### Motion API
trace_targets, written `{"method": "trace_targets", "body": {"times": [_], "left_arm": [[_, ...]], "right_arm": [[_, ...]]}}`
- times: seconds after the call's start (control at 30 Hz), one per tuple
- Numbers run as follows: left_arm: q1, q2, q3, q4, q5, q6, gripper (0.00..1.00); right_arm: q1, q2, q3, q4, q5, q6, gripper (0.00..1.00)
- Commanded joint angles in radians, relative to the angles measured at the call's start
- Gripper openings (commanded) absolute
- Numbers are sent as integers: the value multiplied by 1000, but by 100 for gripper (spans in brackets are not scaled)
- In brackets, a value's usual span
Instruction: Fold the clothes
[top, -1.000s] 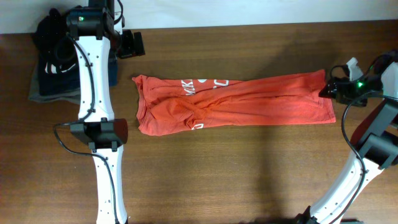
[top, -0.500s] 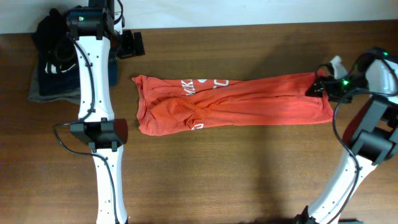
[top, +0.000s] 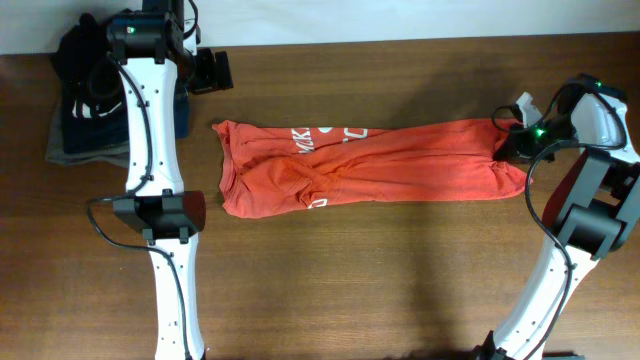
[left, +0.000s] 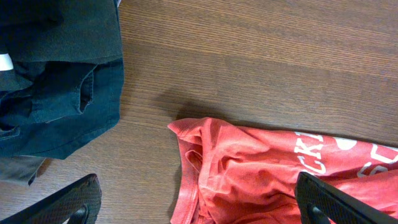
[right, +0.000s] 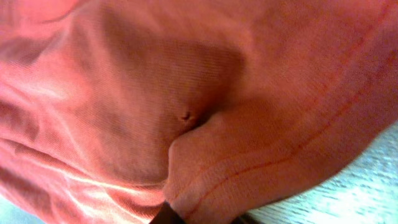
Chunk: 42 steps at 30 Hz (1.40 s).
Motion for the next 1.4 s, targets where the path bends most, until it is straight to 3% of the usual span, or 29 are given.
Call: {"method": "trace_targets", "body": {"times": [0.0, 0.3, 0.43, 0.6, 0.8, 0.9, 1.1, 1.2, 1.23, 1.37], "left_arm": [[0, -8, -4, -1, 8, 13, 99], [0, -8, -4, -1, 8, 13, 99], [0, -8, -4, -1, 8, 13, 99], [0, -8, -4, -1, 8, 13, 99], [0, -8, -4, -1, 8, 13, 99], [0, -8, -4, -1, 8, 13, 99], [0, -8, -4, -1, 8, 13, 99], [0, -8, -4, -1, 8, 13, 99], [0, -8, -4, -1, 8, 13, 99], [0, -8, -4, 0, 8, 13, 99]], "right_arm": [[-5, 13, 8, 2, 143, 63, 4], [4, 9, 196, -93, 404, 211, 4], [42, 9, 284, -182, 491, 211, 4], [170, 9, 308, -219, 692, 294, 4], [365, 10, 306, -229, 705, 300, 5], [421, 10, 297, -234, 701, 300, 20], [467, 13, 291, -237, 697, 300, 24], [467, 13, 291, -252, 689, 299, 49], [467, 13, 291, -258, 689, 299, 53], [467, 13, 291, -261, 689, 301, 56]]}}
